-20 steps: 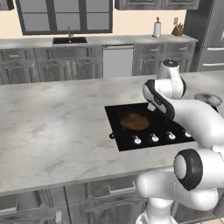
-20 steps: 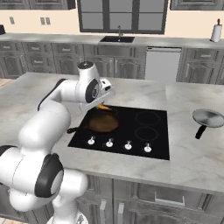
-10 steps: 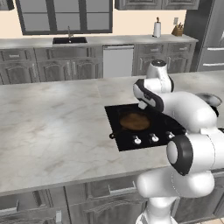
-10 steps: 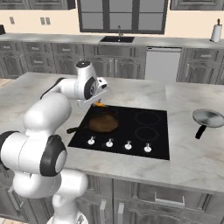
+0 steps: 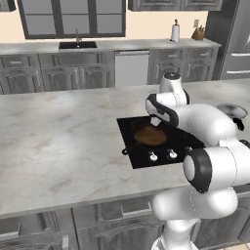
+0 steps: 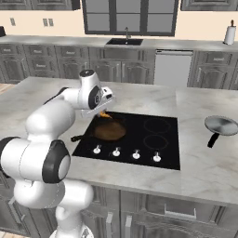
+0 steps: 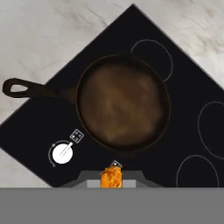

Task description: Place both pans onto different burners. Then place the bell pepper and the shrimp on different pans.

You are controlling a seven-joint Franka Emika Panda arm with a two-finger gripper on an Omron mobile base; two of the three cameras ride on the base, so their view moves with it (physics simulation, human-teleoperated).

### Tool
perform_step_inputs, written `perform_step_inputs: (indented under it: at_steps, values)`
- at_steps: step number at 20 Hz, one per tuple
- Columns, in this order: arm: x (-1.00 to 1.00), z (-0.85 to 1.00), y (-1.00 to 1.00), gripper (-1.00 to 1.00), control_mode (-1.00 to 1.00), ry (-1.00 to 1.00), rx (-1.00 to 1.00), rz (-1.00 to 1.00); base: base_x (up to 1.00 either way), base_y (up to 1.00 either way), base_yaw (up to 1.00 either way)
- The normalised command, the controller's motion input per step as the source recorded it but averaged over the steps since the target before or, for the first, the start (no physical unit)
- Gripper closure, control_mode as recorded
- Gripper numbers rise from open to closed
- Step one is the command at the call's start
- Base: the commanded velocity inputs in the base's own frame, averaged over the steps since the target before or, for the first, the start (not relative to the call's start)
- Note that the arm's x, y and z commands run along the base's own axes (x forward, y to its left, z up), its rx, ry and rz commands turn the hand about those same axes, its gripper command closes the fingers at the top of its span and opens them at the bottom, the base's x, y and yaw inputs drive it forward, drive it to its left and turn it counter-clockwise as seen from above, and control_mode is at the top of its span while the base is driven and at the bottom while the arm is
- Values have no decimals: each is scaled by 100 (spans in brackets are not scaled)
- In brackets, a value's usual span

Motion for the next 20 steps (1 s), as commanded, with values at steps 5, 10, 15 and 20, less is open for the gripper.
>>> perform_step_inputs:
  at_steps: [5,10,15,20]
  values:
    - [8,-49,0,100,-100,0,2,-4,0,0,0]
    - [11,-37,0,100,-100,-1,2,-3,0,0,0]
    - [27,-24,0,100,-100,-3,0,-3,0,0,0]
    - [36,-20,0,100,-100,-2,0,-2,0,0,0]
